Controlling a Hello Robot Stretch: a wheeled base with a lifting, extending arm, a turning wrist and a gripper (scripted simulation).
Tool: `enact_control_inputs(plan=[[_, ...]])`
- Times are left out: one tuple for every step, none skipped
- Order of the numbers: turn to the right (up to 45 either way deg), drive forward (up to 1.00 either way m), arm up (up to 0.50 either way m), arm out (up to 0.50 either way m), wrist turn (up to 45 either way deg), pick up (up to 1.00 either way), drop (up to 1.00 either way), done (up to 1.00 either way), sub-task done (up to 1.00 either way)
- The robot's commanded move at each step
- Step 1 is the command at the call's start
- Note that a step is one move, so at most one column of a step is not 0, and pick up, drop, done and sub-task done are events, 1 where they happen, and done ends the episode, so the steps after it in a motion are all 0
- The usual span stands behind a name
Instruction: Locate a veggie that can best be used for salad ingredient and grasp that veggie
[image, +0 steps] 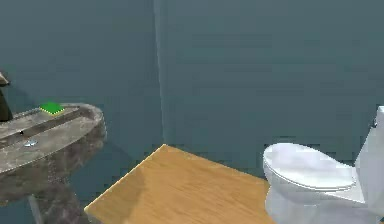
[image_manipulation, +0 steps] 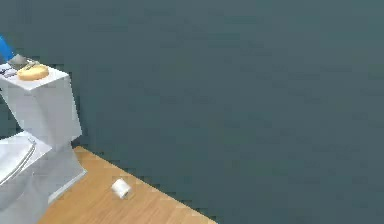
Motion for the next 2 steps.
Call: enact_control_inputs(plan=[[-45.0,0.00,0.00,0.00,0.0,0.00,0.00,0.00,0.00],[-45.0,0.00,0.00,0.00,0.0,0.00,0.00,0.00,0.00]])
